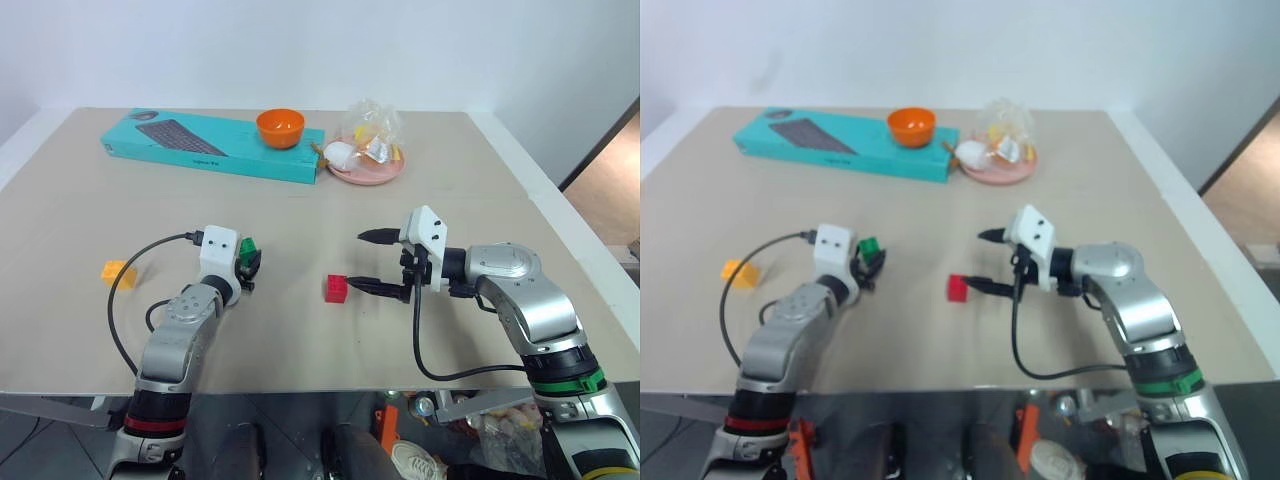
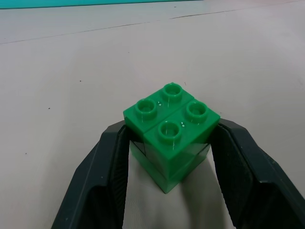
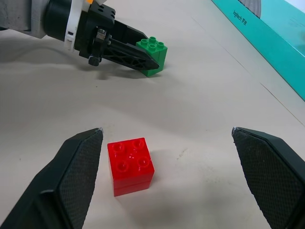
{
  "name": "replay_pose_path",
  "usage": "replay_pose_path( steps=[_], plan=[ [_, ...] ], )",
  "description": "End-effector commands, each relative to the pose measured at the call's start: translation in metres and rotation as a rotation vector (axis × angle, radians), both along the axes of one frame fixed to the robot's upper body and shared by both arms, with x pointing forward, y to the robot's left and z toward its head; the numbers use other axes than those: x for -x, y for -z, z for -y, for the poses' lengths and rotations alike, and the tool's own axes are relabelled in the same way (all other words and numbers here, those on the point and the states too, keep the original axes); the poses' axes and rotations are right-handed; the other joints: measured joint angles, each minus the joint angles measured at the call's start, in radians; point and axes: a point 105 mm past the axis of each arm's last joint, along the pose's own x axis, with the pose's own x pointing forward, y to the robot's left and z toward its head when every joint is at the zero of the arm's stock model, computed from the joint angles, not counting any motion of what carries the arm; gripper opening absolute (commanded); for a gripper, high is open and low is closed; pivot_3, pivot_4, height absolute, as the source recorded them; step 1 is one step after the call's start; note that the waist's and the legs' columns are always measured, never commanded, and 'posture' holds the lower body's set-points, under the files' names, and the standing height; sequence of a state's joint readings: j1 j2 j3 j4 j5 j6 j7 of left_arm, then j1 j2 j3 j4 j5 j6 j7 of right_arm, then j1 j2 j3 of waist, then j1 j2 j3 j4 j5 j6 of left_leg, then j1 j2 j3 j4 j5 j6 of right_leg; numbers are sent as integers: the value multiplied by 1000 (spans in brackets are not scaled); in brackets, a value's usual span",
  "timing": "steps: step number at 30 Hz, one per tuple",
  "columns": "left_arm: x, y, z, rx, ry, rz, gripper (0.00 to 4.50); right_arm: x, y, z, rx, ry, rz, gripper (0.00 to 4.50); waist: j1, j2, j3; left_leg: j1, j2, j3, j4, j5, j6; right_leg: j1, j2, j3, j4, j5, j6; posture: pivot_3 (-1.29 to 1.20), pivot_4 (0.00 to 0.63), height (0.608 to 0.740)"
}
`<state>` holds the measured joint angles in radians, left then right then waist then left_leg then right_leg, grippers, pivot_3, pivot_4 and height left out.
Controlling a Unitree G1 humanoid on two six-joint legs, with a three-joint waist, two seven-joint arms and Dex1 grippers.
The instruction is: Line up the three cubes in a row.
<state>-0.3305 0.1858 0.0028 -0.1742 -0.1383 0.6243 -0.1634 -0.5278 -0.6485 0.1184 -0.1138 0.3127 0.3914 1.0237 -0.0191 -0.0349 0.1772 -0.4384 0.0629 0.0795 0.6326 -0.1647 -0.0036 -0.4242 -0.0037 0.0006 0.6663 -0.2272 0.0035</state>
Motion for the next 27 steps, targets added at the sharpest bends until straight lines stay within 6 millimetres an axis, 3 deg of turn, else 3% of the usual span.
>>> replay_pose_path(
  steps=[1, 13, 20, 27],
  plan=[
    [-4, -13, -5, -17, -8, 54, 2043, -1, -14, 3, -14, 3, 54, 4500, 0, 0, 0, 0, 0, 0, 0, 0, 0, 0, 0, 0, 0, 0, 0, 0, 150, 740],
    [-6, -14, -16, -28, 11, 76, 1944, -1, -13, 1, -19, -5, 61, 4500, 0, 0, 0, 0, 0, 0, 0, 0, 0, 0, 0, 0, 0, 0, 0, 0, 150, 740],
    [3, -24, -15, -13, 279, 123, 1944, 6, -17, -3, -52, -29, 52, 4500, 0, 0, 0, 0, 1, 0, 0, 0, 0, 0, 0, 0, 0, 0, -1, 0, 150, 740],
    [3, -28, -23, -74, 374, 127, 1944, 11, -16, -2, -47, -26, 65, 4500, 0, 0, 0, 0, 1, 0, -1, 0, 0, -1, -1, -1, 0, -1, -1, 0, 150, 740]
  ],
)
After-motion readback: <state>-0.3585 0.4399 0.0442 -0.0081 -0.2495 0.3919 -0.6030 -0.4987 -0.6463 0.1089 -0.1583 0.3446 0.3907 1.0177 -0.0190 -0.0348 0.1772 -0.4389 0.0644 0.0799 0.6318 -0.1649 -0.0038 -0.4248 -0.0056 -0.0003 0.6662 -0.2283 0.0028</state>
